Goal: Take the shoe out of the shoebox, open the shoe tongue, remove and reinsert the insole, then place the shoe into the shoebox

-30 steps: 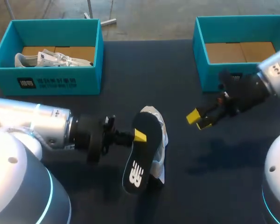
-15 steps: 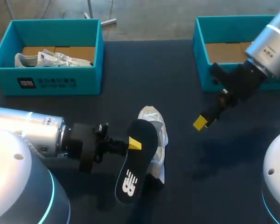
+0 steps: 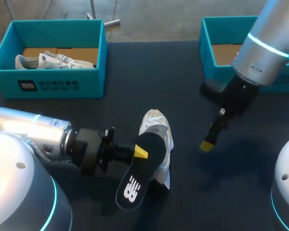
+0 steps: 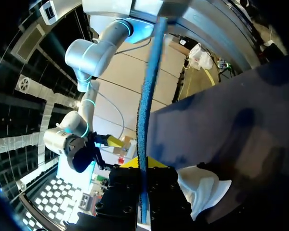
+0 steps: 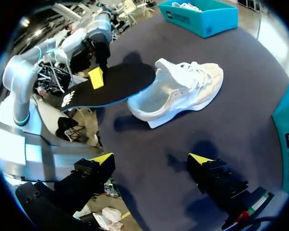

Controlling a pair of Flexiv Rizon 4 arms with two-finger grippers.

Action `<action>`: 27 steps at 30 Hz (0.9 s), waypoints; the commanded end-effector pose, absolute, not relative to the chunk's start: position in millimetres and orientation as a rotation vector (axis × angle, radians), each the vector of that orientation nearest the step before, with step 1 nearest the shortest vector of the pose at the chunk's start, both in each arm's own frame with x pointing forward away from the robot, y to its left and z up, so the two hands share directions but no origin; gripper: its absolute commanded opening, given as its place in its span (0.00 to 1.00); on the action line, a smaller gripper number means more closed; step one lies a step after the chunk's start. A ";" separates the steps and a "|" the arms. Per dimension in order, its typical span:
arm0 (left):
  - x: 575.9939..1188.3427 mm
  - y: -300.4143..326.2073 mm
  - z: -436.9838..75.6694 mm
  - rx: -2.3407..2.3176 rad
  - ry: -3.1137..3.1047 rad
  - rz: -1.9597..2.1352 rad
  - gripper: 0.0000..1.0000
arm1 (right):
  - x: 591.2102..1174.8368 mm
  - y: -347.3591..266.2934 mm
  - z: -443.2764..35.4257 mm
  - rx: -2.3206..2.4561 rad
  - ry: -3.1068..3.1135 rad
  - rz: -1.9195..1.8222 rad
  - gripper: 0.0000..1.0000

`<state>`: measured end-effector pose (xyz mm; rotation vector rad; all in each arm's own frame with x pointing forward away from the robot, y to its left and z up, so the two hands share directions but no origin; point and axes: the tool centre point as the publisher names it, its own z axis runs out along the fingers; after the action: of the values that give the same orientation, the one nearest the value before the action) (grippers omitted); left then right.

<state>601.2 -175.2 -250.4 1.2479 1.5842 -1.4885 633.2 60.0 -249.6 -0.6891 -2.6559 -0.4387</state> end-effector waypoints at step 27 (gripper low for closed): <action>574.4 -178.8 -262.0 1.170 1.653 -1.808 0.00 | 632.2 79.4 -308.5 -0.445 -3.035 -0.158 1.00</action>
<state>574.6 -178.3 -261.5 1.1702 1.6542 -1.8084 628.0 73.9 -303.4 -0.4473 -3.0407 -0.1834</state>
